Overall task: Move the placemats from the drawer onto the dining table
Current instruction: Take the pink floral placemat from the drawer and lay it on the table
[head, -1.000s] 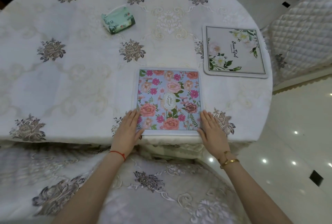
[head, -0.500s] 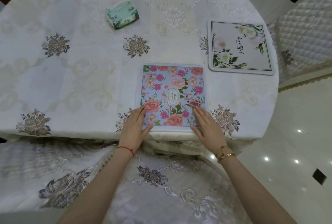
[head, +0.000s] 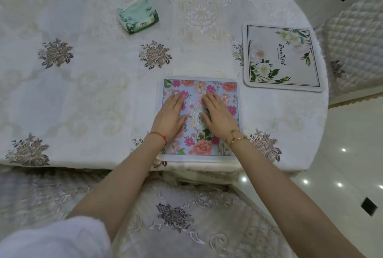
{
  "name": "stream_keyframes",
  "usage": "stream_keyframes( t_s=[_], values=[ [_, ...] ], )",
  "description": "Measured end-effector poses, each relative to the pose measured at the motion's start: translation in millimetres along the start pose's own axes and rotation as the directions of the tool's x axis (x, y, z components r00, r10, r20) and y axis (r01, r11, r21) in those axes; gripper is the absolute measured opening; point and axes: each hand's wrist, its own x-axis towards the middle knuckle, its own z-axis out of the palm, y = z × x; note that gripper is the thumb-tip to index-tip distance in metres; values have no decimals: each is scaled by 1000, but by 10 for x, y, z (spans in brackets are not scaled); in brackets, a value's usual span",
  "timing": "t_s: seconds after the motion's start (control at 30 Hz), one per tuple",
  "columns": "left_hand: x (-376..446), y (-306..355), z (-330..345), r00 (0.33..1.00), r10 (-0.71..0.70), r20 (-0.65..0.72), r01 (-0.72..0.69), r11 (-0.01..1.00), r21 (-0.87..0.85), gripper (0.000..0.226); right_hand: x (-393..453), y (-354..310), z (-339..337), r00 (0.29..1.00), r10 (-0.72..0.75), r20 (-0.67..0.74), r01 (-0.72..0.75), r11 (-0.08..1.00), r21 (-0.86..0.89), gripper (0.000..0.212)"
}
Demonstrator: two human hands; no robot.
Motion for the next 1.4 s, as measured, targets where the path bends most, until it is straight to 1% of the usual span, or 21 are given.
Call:
stream_keyframes(
  t_s=[0.1, 0.27, 0.4, 0.53, 0.7, 0.83, 0.9, 1.07, 1.17, 1.3, 1.4],
  values=[
    [325, -34, -13, 999, 7, 32, -8, 999, 36, 61, 310, 4, 15, 999, 3, 36, -2, 1000, -23, 61],
    [662, -140, -35, 997, 18, 69, -23, 998, 66, 64, 629, 124, -53, 997, -48, 59, 49, 999, -14, 71],
    [646, -270, -37, 1000, -9, 19, 7, 995, 97, 72, 635, 342, -119, 998, -50, 43, 51, 999, -2, 81],
    [489, -441, -48, 999, -41, -21, 43, 992, 119, 76, 415, 633, -164, 1000, 28, -4, -28, 1000, -10, 82],
    [193, -496, -74, 998, -52, -41, 55, 994, 93, 70, 45, 798, -151, 994, 87, -60, -87, 996, -1, 74],
    [-102, -433, -34, 999, -33, -19, 35, 994, 103, 67, -259, 661, -52, 992, 118, -43, -119, 993, -24, 66],
    [-275, -386, -4, 999, -36, -8, 37, 994, 101, 66, -428, 600, -2, 990, 137, -31, -138, 990, -21, 67],
    [-742, -249, 102, 998, -44, 33, 42, 997, 69, 67, -912, 446, 101, 991, 132, -15, -132, 991, -27, 73],
    [-978, -149, 169, 997, -57, 61, 51, 994, 99, 69, -1215, 361, 166, 987, 160, 2, -160, 986, -51, 72],
    [-1132, 38, 224, 997, -44, 67, 39, 997, 69, 70, -1293, 154, 269, 993, 118, 23, -117, 993, -33, 69],
    [-1149, 67, 247, 996, -54, 72, 47, 995, 92, 71, -1291, 67, 324, 991, 132, 13, -131, 991, -5, 69]
  ],
)
